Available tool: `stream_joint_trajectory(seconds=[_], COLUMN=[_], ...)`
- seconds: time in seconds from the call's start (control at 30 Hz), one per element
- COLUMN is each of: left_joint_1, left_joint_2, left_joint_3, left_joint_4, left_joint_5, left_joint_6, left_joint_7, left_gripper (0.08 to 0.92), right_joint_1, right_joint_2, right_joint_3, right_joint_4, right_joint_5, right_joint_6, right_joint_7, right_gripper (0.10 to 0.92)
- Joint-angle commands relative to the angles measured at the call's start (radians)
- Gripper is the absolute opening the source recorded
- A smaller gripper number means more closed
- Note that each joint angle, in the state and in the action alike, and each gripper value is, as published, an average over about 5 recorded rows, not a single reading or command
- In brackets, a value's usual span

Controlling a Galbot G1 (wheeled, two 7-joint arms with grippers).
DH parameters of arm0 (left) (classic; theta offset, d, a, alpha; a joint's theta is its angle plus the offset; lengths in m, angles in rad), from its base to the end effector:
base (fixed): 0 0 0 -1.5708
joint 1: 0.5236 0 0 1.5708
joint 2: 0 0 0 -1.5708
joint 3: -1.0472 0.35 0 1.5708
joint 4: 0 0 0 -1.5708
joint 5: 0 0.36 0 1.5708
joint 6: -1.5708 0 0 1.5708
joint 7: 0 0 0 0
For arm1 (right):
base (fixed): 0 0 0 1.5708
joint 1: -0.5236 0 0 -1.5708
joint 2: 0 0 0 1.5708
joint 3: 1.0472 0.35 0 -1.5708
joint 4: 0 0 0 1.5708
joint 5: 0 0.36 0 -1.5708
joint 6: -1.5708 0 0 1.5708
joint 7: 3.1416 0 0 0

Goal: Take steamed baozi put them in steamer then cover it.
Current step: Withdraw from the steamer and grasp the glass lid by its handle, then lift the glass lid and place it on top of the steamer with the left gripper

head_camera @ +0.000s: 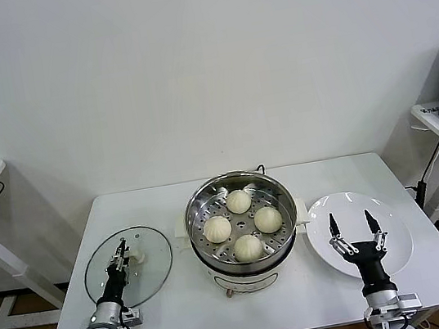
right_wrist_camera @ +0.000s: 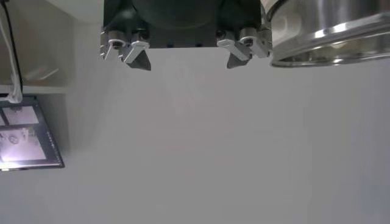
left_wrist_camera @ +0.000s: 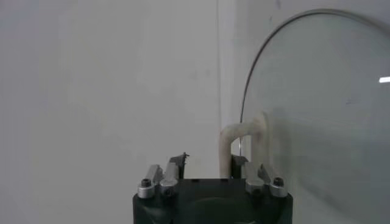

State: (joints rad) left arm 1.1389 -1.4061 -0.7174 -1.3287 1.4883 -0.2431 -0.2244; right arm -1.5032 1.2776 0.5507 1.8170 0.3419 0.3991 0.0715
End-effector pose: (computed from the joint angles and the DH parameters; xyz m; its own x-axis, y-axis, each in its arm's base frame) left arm 0.3031 0.1379 -0.4490 -0.9958 0.0243 0.0883 0.0876 -0.0288 0.9957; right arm 0.2040 -0.0849 -0.3767 -0.9824 0.0494 -0.1804 0.0368 0.9967 0.0723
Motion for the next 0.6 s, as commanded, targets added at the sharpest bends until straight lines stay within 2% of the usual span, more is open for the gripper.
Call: stream_joint_trajectory(seconds=[0.03,0.23,0.43,0.6], left_joint_1=[0.010,0.047,0.116,0.255], left_joint_2=[-0.005,-0.010,-0.001,0.058], left_joint_3=[-0.011,-0.030,-0.068,-0.076], left_joint_4=[-0.058,-0.183,-0.363,-0.593], left_joint_5=[0.009,0.010,0.011,-0.129], left_joint_6=[-0.005,0.005,0.025,0.136], left_joint_7=[-0.001,-0.001,0.015,0.127], left_gripper=[0.350,0.201,0.188,0.188], right_joint_1=[0.003,0.010,0.016,0.018], right_joint_2=[0.000,0.000,-0.002,-0.010], right_joint_3=[-0.001,-0.004,-0.007,0.000], right_joint_4=[-0.002,-0.004,0.006,0.017], right_joint_5=[0.000,0.001,0.003,0.009], right_joint_6=[0.001,0.002,-0.001,-0.007], right_joint_7=[0.002,0.002,0.003,0.004], right_gripper=[0.823,0.823,0.823,0.823])
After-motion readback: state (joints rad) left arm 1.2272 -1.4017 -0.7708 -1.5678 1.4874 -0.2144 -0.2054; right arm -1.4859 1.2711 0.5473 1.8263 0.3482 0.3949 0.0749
